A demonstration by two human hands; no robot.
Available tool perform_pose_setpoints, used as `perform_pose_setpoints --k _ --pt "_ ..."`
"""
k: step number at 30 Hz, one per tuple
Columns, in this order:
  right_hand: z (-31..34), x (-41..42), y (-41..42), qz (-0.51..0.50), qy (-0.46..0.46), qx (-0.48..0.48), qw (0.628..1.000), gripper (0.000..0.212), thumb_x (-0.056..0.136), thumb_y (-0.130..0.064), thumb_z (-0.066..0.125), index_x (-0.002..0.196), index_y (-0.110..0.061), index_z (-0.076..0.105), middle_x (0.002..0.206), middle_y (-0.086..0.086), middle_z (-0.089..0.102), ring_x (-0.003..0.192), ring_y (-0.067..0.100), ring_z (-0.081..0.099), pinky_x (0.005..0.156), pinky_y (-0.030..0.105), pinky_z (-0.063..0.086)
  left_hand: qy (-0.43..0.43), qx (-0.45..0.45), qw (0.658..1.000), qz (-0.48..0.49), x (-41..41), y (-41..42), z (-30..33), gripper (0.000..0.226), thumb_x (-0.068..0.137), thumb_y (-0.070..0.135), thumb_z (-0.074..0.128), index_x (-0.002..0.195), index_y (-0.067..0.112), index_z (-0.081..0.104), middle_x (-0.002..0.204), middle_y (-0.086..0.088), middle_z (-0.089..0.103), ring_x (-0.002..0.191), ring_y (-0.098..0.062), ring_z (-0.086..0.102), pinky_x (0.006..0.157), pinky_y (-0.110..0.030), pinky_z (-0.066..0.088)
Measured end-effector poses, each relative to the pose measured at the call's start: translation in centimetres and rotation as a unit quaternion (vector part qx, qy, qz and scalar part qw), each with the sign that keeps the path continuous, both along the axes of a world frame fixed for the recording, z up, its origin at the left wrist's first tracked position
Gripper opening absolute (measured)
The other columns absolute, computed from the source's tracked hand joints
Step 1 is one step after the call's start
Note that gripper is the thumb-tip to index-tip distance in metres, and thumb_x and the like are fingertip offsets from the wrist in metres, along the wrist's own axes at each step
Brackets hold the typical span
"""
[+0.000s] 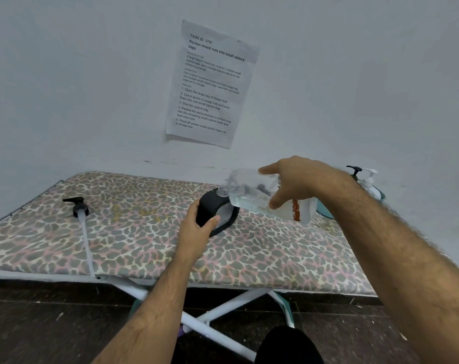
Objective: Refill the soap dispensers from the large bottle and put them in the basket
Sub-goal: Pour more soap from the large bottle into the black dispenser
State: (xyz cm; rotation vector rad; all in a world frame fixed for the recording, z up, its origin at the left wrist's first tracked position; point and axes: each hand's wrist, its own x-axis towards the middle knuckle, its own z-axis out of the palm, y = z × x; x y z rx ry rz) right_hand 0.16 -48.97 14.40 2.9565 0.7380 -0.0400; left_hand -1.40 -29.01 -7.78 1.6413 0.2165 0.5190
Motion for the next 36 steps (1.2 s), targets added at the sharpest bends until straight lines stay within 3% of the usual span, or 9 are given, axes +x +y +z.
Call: perform_pose_setpoints --k 13,25,31,36 --pt "0.24 0.14 0.32 -0.002 -0.003 -0.006 1.0 0.087 0.075 -0.045 0.081 0.149 -0.041 0.035 0.139 -0.005 0.054 0.118 0.017 0.054 0.095 0.04 0.049 0.003 -0.002 1.0 -0.002 0.03 0.02 0.0 0.063 0.09 0.028 0.071 0.146 0.028 0.041 0.132 0.009 0.058 0.121 -0.012 0.057 0.105 -0.044 0.049" --pt "0.33 0.24 0.36 -0.001 -0.001 -0.013 1.0 0.089 0.075 -0.046 0.081 0.15 -0.041 0.034 0.142 -0.005 0.052 0.124 0.018 0.051 0.095 0.039 0.046 -0.007 0.004 1.0 -0.005 -0.29 -0.15 0.31 0.056 0.091 0.025 0.07 0.141 0.03 0.045 0.119 0.022 0.059 0.116 -0.006 0.059 0.104 -0.038 0.05" --pt "0.39 0.31 0.45 -0.003 -0.001 -0.012 1.0 0.088 0.074 -0.046 0.081 0.149 -0.041 0.035 0.143 -0.005 0.052 0.123 0.018 0.052 0.096 0.039 0.047 -0.009 0.004 1.0 -0.002 -0.22 -0.09 0.24 0.058 0.091 0.025 0.071 0.142 0.029 0.045 0.128 0.012 0.061 0.118 -0.008 0.059 0.103 -0.041 0.051" --pt "0.39 0.43 0.47 -0.006 -0.002 -0.01 1.0 0.088 0.074 -0.046 0.082 0.149 -0.042 0.035 0.141 -0.005 0.053 0.12 0.018 0.053 0.09 0.036 0.046 -0.002 0.0 1.0 -0.001 -0.31 -0.18 0.3 0.058 0.091 0.025 0.07 0.143 0.029 0.044 0.122 0.016 0.059 0.117 -0.01 0.059 0.103 -0.042 0.051"
